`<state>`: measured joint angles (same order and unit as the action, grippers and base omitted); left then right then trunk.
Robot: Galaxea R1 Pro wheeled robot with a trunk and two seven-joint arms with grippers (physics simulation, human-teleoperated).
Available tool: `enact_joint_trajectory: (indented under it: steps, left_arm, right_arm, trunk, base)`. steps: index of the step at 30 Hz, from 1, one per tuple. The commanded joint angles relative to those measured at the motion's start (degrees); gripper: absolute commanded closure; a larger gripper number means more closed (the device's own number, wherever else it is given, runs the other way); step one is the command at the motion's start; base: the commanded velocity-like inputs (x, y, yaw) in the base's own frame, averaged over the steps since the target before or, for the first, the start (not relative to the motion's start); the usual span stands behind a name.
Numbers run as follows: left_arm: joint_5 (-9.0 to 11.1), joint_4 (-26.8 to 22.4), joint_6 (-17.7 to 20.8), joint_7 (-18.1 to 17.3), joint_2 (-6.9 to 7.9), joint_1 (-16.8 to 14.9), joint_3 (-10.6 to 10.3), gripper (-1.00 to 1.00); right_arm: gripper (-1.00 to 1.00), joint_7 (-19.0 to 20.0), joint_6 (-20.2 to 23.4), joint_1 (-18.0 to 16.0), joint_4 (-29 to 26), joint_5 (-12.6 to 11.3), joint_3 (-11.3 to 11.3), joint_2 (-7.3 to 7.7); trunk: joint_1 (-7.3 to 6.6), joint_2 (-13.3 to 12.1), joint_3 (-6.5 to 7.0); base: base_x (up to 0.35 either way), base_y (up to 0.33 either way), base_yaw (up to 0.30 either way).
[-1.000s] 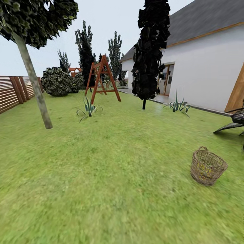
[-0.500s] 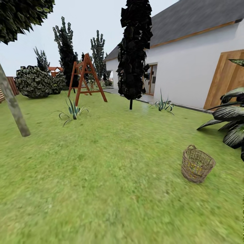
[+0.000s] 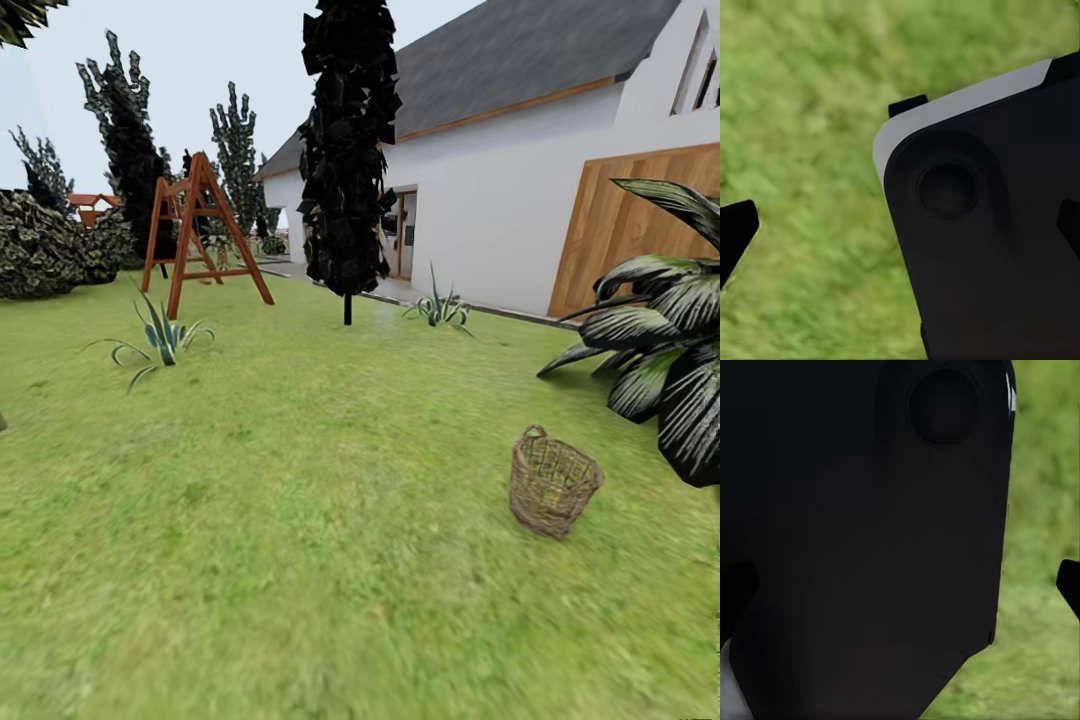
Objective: Take the three Easter eggs out of the wicker basket on the lawn in the garden, then place them on the lawn next to a single tree (choose any tree) so that all three eggs are next to the same tree and none are left in the basket.
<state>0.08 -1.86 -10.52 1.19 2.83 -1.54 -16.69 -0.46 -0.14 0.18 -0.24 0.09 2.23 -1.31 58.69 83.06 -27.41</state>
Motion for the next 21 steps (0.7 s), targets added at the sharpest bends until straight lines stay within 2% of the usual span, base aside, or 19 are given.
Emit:
enact_joint_trajectory:
  steps: [1,21]
  left_arm:
    - [0.01,0.01,-0.18,0.12,0.02,-0.02,-0.34,-1.00]
    - [0.01,-0.01,-0.20,0.12,0.02,0.01,-0.35,-1.00]
  right_arm:
    - [-1.00,-0.05,0.00,-0.01,-0.03,0.01,0.22,-0.01]
    - [-1.00,0.02,-0.04,-0.01,0.14,-0.17,0.33,-0.01]
  trunk:
    - [0.03,0.02,-0.04]
    - [0.03,0.02,-0.04]
  base:
    - [0.323,0.165,-0.274]
    - [0.323,0.165,-0.275]
